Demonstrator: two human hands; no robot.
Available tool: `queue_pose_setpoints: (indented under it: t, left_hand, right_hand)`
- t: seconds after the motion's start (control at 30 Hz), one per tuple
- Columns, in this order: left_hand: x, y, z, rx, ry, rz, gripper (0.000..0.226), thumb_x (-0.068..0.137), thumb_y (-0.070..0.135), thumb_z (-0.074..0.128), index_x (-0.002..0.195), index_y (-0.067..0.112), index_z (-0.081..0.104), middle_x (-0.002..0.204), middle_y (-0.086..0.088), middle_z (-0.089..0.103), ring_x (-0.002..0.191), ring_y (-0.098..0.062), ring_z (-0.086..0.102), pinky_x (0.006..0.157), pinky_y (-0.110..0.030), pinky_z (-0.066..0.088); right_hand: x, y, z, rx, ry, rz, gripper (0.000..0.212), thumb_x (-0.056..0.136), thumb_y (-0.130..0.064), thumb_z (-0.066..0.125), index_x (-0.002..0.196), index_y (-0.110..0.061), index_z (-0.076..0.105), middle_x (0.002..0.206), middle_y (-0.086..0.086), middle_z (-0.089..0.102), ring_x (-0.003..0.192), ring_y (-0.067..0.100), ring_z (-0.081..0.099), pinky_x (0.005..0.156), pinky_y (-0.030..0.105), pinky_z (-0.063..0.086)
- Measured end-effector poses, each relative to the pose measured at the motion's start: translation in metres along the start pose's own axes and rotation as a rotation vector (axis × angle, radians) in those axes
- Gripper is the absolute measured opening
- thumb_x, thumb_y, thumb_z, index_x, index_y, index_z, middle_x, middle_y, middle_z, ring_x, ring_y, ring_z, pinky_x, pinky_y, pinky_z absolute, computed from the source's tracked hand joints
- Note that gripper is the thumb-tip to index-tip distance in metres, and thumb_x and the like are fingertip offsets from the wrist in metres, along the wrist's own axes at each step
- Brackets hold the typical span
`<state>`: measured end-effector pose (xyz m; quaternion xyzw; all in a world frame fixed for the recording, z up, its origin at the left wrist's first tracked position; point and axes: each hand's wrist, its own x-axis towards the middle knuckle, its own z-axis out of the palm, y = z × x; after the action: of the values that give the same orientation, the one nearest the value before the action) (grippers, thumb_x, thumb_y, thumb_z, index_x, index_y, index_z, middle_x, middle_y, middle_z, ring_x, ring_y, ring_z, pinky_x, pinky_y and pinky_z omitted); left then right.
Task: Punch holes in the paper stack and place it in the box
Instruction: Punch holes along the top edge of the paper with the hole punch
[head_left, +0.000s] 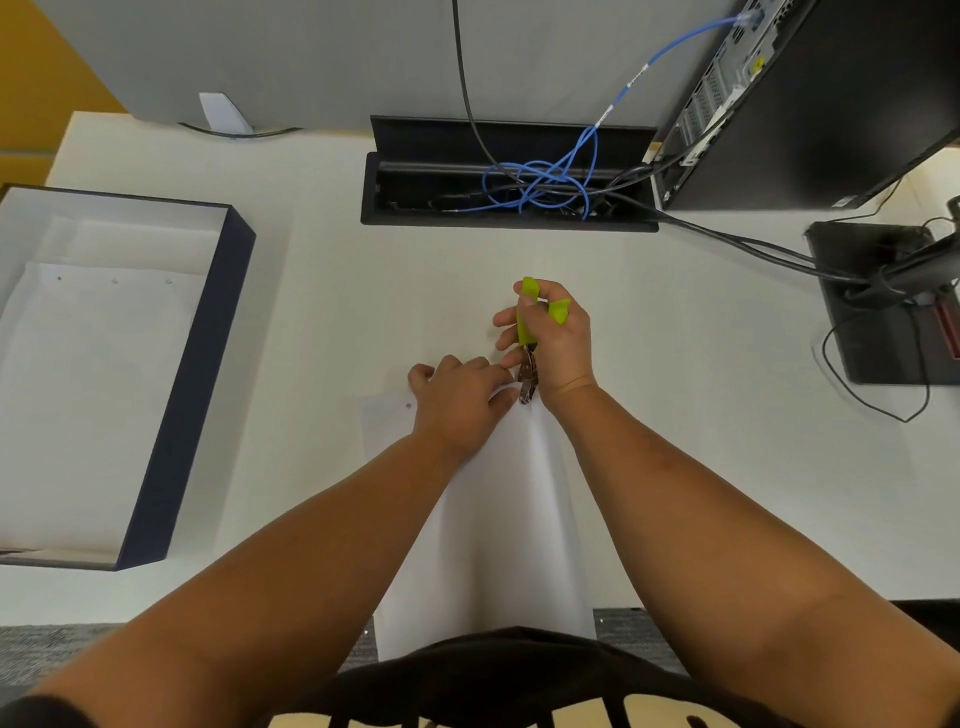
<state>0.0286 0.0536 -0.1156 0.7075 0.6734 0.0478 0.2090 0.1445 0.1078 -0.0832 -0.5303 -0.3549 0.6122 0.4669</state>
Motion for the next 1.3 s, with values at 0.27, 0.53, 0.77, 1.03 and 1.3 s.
queue_pose_setpoints:
  t: [0.27,0.53,0.77,1.03,1.3]
  left_hand:
    - [-0.001,0.005,-0.002,-0.023,0.020,-0.014,0.028,0.097,0.048,0.042,0.101,0.034,0.065,0.096,0.011,0.064,0.099,-0.019,0.049,0.094,-0.047,0.029]
    - [0.001,0.005,-0.001,-0.030,0.018,-0.010,0.027,0.096,0.048,0.042,0.098,0.034,0.066,0.090,0.011,0.062,0.097,-0.018,0.048,0.092,-0.046,0.028]
    - [-0.001,0.004,0.001,-0.060,0.045,0.002,0.022,0.095,0.045,0.047,0.097,0.035,0.067,0.090,0.011,0.063,0.098,-0.018,0.049,0.092,-0.045,0.027]
    - [-0.001,-0.003,0.002,-0.066,0.012,0.034,0.026,0.097,0.046,0.043,0.101,0.035,0.065,0.096,0.012,0.063,0.100,-0.017,0.049,0.093,-0.043,0.022]
    - [-0.002,-0.006,-0.004,-0.106,0.019,0.040,0.024,0.095,0.048,0.044,0.096,0.035,0.065,0.092,0.014,0.059,0.097,-0.015,0.047,0.086,-0.038,0.019]
  right_hand:
    - [-0.001,0.000,0.003,-0.040,0.050,0.008,0.027,0.099,-0.017,0.052,0.122,-0.005,0.057,0.098,0.023,0.068,0.071,0.030,0.066,0.058,0.037,0.058]
    - [0.001,-0.001,0.002,-0.048,0.084,0.036,0.024,0.098,-0.017,0.055,0.118,-0.006,0.060,0.101,0.024,0.069,0.082,0.034,0.069,0.070,0.044,0.057]
    - [0.015,-0.021,0.009,-0.056,0.192,0.015,0.007,0.097,-0.022,0.055,0.094,-0.021,0.061,0.088,0.014,0.069,0.073,0.025,0.069,0.063,0.038,0.056]
    - [0.020,-0.009,-0.007,-0.471,0.286,-0.038,0.024,0.090,-0.026,0.055,0.113,-0.020,0.060,0.086,0.002,0.065,0.076,0.024,0.064,0.072,0.040,0.059]
    - [0.017,0.004,-0.038,-1.047,0.336,-0.008,0.054,0.086,-0.047,0.054,0.129,-0.018,0.042,0.120,0.003,0.045,0.102,0.026,0.054,0.073,0.033,0.039]
